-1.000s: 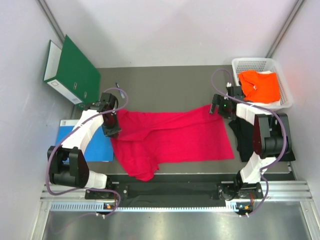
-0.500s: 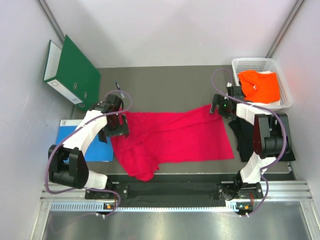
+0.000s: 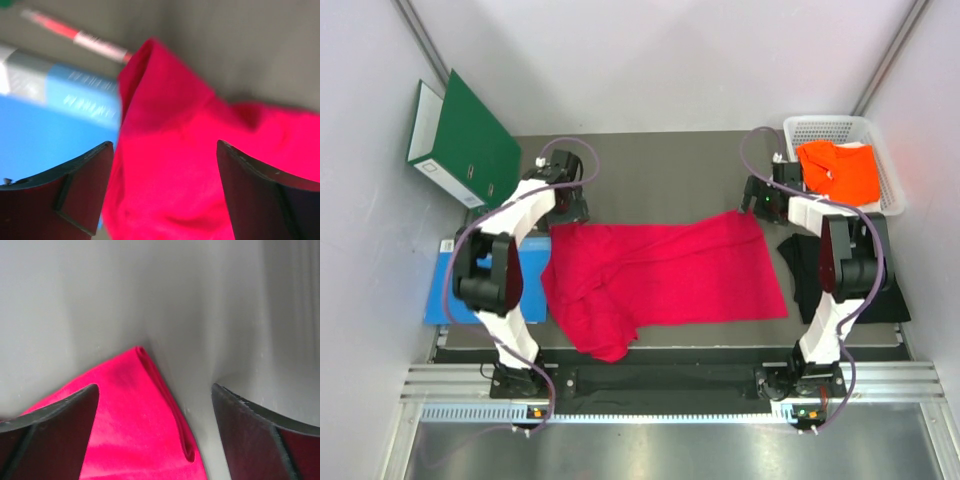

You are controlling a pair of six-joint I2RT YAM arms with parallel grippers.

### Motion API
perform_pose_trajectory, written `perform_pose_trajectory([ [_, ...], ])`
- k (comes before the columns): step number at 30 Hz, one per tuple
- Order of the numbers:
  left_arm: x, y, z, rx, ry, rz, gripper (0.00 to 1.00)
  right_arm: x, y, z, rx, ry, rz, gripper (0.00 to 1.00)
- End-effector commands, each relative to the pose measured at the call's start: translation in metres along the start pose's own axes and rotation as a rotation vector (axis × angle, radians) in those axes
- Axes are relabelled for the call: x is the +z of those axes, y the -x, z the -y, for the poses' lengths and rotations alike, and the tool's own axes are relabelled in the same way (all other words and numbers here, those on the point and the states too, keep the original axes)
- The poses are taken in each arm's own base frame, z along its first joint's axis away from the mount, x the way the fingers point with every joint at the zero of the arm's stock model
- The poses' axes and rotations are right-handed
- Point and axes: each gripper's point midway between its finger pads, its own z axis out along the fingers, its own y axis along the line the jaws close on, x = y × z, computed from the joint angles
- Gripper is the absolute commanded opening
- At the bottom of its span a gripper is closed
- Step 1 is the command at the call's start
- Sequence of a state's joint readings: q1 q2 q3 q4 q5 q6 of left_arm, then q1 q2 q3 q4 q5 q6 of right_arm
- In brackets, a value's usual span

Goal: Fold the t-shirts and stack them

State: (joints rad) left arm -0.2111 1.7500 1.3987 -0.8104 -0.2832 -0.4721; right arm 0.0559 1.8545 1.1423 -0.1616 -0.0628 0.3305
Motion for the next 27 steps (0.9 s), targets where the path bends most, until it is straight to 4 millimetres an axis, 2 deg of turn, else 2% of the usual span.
perform_pose_trajectory([
  [1,0.027,0.023,0.011,-0.009,0.024,0.02,0.84,0.016,-0.017,-0.001,0.026,0.017,-0.062,0.88],
  [4,0.041,0.021,0.008,-0.009,0.071,-0.016,0.81,0.016,-0.017,-0.002,0.029,0.019,-0.07,0.86],
  [11,0.048,0.018,-0.007,-0.04,0.135,-0.037,0.83,0.01,-0.018,-0.006,0.015,0.021,-0.096,0.83],
  [16,0.063,0.016,-0.013,-0.046,0.161,-0.07,0.78,0.015,-0.024,-0.014,0.012,0.048,-0.143,0.72],
  [20,0.074,0.015,-0.015,-0.031,0.194,-0.106,0.63,0.022,-0.029,-0.02,0.006,0.065,-0.204,0.65],
  [21,0.075,0.018,-0.013,-0.031,0.19,-0.099,0.51,0.023,-0.029,-0.019,0.008,0.067,-0.208,0.62],
  [22,0.078,0.018,-0.013,-0.027,0.19,-0.1,0.44,0.023,-0.029,-0.02,0.005,0.07,-0.207,0.48],
  [23,0.078,0.02,-0.011,-0.029,0.185,-0.093,0.33,0.023,-0.029,-0.02,0.007,0.07,-0.209,0.39],
  [24,0.078,0.024,-0.01,-0.029,0.18,-0.08,0.13,0.021,-0.029,-0.02,0.005,0.067,-0.206,0.31],
  [25,0.079,0.026,-0.01,-0.025,0.184,-0.078,0.0,0.021,-0.028,-0.02,0.001,0.066,-0.203,0.17],
  [27,0.079,0.034,-0.008,-0.031,0.184,-0.064,0.0,0.018,-0.025,-0.019,-0.002,0.06,-0.183,0.07],
])
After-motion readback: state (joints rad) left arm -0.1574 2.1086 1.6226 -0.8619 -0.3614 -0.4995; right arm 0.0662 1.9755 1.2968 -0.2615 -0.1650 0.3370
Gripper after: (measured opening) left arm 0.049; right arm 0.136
